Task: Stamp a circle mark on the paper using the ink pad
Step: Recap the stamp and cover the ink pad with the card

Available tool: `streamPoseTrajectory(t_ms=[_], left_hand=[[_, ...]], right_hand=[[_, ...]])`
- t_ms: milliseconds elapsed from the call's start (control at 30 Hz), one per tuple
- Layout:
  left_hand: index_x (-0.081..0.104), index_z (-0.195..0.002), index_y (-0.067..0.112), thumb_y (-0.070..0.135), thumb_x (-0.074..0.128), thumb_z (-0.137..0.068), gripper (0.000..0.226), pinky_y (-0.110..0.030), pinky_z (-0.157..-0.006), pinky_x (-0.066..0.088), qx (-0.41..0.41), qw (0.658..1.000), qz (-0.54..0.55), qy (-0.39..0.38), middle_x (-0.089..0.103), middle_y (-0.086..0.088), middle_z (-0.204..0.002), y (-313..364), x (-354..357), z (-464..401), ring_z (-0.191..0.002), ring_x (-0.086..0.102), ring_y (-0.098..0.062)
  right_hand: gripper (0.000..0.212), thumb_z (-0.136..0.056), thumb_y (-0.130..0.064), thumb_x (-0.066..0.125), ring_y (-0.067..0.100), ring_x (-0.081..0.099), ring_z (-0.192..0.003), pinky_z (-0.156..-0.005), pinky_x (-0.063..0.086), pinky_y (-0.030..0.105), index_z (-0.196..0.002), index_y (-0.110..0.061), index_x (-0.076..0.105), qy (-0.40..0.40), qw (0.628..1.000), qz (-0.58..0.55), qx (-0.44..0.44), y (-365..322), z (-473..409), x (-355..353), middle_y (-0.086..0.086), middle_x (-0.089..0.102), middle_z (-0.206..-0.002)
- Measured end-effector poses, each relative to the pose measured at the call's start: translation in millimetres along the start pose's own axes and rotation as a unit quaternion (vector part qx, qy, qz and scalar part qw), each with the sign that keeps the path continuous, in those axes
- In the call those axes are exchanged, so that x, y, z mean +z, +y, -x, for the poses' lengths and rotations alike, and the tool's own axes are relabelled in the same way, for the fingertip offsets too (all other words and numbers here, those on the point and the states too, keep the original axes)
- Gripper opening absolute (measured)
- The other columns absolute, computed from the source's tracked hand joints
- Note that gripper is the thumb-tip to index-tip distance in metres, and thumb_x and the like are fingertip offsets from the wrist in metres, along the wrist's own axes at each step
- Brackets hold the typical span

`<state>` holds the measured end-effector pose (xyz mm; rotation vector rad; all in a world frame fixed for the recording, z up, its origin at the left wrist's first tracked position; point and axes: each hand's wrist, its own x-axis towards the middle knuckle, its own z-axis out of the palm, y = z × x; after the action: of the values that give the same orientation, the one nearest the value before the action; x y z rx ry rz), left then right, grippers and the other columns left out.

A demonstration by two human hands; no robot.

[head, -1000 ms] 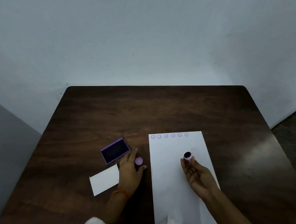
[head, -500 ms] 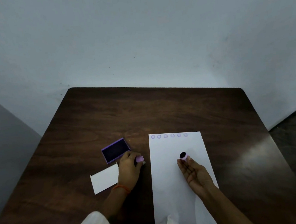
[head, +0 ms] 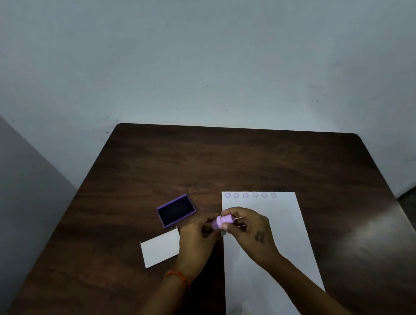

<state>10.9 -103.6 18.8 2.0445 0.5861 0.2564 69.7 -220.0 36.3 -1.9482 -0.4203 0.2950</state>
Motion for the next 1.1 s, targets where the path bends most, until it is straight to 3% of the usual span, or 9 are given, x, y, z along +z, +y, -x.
streamPoseTrajectory(t_ms=[133,167,267,433,567,767,900,1033,1100], left_hand=[[0.068,-0.104,0.017,0.015,0.073,-0.076,0.029,-0.020,-0.088,0.047,-0.004,0.999,0.044,0.009,0.072,-0.003,-0.104,6,-3,5,-0.091,0.064,-0.012],[0.067,-0.106,0.017,0.014,0.073,-0.076,0.031,-0.019,-0.088,0.045,-0.010,0.999,0.051,0.006,0.072,-0.002,-0.105,7,-4,5,-0.092,0.063,-0.011],[0.066,-0.107,0.016,0.010,0.073,-0.075,0.034,-0.016,-0.086,0.045,-0.015,0.998,0.058,-0.001,0.071,-0.002,-0.106,7,-9,6,-0.092,0.063,-0.009],[0.066,-0.105,0.014,0.005,0.073,-0.073,0.034,0.002,-0.068,0.045,-0.019,0.996,0.084,-0.010,0.068,0.004,-0.097,7,-17,7,-0.084,0.061,0.002],[0.066,-0.103,0.016,0.005,0.074,-0.072,0.034,-0.001,-0.068,0.048,-0.019,0.995,0.094,-0.027,0.068,0.006,-0.092,9,-22,8,-0.084,0.064,-0.001],[0.068,-0.096,0.021,0.012,0.077,-0.071,0.028,-0.011,-0.076,0.054,-0.028,0.993,0.109,-0.030,0.072,0.008,-0.092,10,-24,8,-0.084,0.067,-0.004],[0.070,-0.091,0.021,0.016,0.078,-0.070,0.023,-0.021,-0.080,0.056,-0.039,0.993,0.105,-0.030,0.074,0.004,-0.091,7,-24,6,-0.083,0.068,-0.008],[0.070,-0.087,0.020,0.019,0.077,-0.071,0.018,-0.022,-0.079,0.057,-0.035,0.992,0.111,-0.044,0.075,0.002,-0.089,7,-23,7,-0.080,0.069,-0.008],[0.070,-0.086,0.020,0.020,0.077,-0.072,0.016,-0.020,-0.077,0.058,-0.035,0.992,0.115,-0.042,0.075,0.001,-0.088,7,-24,7,-0.079,0.069,-0.007]], right_hand=[[0.023,-0.080,-0.023,0.068,0.018,0.066,-0.085,-0.082,0.055,0.026,-0.097,-0.009,0.069,-0.001,0.999,0.035,-0.001,1,0,5,0.010,0.072,-0.096],[0.023,-0.080,-0.023,0.068,0.018,0.065,-0.084,-0.082,0.055,0.026,-0.097,-0.007,0.069,0.000,0.999,0.035,-0.001,1,0,6,0.010,0.072,-0.095],[0.022,-0.079,-0.019,0.069,0.002,0.058,-0.072,-0.067,0.046,0.000,-0.096,-0.005,0.069,-0.005,1.000,0.029,-0.009,-2,0,5,-0.001,0.064,-0.088],[0.021,-0.079,-0.020,0.069,-0.003,0.056,-0.070,-0.059,0.042,-0.005,-0.096,-0.007,0.068,-0.050,0.999,0.015,0.006,-3,-4,1,-0.004,0.063,-0.086],[0.021,-0.080,-0.023,0.067,0.002,0.062,-0.069,-0.059,0.046,0.000,-0.094,-0.007,0.069,-0.092,0.995,0.012,0.026,-2,-7,-5,-0.001,0.066,-0.082],[0.029,-0.080,-0.035,0.066,0.015,0.070,-0.074,-0.072,0.059,0.023,-0.094,-0.010,0.069,-0.113,0.990,-0.021,0.082,4,-9,-7,0.010,0.072,-0.087],[0.031,-0.078,-0.031,0.069,0.018,0.070,-0.086,-0.077,0.059,0.026,-0.104,-0.015,0.065,-0.097,0.990,-0.060,0.076,5,-6,-8,0.007,0.070,-0.099],[0.021,-0.081,-0.028,0.066,0.001,0.069,-0.064,-0.061,0.053,0.009,-0.093,-0.011,0.068,-0.082,0.993,-0.037,0.076,7,-5,-7,0.004,0.070,-0.082],[0.025,-0.082,-0.028,0.065,0.001,0.068,-0.059,-0.058,0.053,0.009,-0.095,-0.007,0.068,-0.084,0.991,-0.048,0.092,8,-6,-6,0.004,0.070,-0.079]])
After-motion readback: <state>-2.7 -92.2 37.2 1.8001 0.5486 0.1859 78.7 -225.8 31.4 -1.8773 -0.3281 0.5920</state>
